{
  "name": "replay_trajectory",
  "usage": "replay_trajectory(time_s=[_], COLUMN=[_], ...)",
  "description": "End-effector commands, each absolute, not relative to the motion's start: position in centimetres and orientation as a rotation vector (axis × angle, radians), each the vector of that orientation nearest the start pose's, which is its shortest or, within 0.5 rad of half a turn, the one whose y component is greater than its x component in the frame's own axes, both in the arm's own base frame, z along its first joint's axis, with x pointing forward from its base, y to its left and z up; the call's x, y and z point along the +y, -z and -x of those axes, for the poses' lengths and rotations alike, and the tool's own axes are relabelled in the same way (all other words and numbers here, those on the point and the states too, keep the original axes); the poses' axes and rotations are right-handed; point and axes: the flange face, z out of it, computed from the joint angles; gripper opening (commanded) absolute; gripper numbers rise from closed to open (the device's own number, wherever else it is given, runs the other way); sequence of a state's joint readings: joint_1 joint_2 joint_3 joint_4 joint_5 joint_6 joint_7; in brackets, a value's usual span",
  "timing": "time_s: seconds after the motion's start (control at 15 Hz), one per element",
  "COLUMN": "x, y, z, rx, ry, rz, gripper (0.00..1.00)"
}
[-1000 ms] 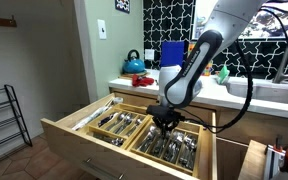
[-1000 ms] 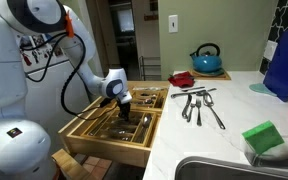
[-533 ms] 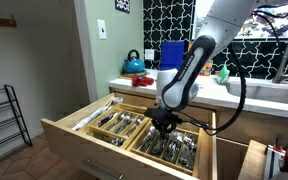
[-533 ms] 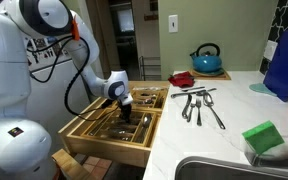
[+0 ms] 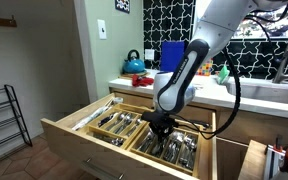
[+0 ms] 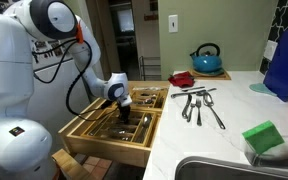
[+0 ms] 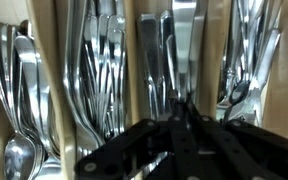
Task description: Put one fork in the open drawer
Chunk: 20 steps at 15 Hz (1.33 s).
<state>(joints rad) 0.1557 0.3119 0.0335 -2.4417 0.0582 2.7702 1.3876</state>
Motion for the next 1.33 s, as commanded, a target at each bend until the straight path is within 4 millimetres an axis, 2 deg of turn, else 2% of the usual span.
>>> replay_trajectory(time_s=[0.0,0.07,0.27,0.53,0.67,0.8,0.93,1.07,1.27], x=[9.6,9.6,9.7,9.9,10.1,10.3,10.5,10.4,9.0], y=[-17.5,-17.8,-19.1,-21.9,-24.3,-27.1,-29.7,-31.9,-35.2], z=[-48.2,-48.2,-47.9,-45.8,-45.4,-45.7,-45.8,-45.4,-44.4], rx=[1.805,1.794,1.751,1.637,1.55,1.471,1.391,1.223,1.017], ry=[-0.051,-0.044,0.01,0.057,0.105,0.155,0.205,0.21,0.161], rz=[2.529,2.532,2.547,2.609,2.637,2.643,2.66,2.781,2.919], gripper=[0.14,0.33,0.55,0.82,0.86,0.99,1.0,1.0,1.0])
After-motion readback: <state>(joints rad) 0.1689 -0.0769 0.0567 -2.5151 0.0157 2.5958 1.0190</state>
